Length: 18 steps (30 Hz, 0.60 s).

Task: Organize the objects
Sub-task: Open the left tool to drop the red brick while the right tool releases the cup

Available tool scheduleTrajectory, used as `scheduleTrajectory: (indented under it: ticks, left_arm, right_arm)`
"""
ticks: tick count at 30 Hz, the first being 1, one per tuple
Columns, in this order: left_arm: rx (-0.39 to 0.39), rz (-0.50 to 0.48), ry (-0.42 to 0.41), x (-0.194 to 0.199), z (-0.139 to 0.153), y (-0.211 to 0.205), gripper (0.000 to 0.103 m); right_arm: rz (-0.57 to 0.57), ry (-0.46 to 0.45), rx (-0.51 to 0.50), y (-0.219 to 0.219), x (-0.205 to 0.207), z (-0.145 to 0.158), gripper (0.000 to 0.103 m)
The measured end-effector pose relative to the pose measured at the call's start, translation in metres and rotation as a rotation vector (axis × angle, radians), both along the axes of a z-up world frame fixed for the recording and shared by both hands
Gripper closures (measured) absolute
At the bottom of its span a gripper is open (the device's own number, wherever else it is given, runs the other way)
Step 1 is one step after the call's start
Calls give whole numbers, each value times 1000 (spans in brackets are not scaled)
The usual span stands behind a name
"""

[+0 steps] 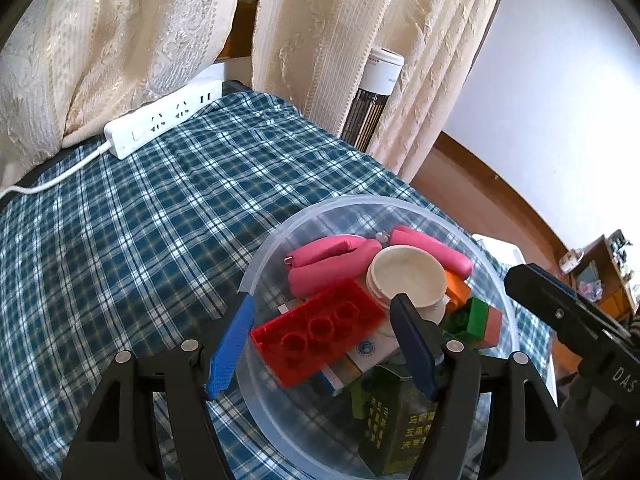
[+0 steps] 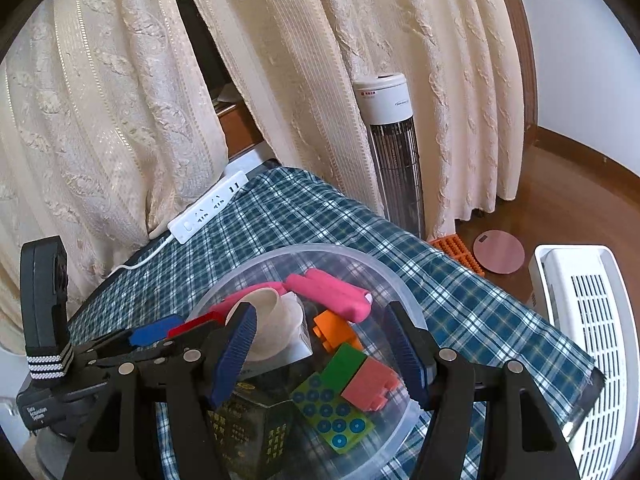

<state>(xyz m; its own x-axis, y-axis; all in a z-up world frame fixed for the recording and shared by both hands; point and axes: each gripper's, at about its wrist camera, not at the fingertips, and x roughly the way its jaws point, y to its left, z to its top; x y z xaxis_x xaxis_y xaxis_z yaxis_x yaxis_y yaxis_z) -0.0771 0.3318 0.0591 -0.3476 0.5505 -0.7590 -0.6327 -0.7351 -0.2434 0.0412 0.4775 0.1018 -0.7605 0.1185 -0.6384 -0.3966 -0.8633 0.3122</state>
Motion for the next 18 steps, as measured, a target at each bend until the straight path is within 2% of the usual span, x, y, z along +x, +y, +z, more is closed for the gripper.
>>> scheduleTrajectory:
  ticks: [10, 15, 18]
  left_arm:
    - [21, 30, 11, 4, 9, -16, 32]
    - [-28, 71, 57, 11, 11, -26, 31]
    - [-51, 92, 74, 16, 10, -32, 27]
  right_arm:
    - [1, 4, 8, -6, 6, 6, 34]
    - [4, -6, 12, -12, 13, 4, 28]
    - [9, -17, 17, -16, 19, 3, 24]
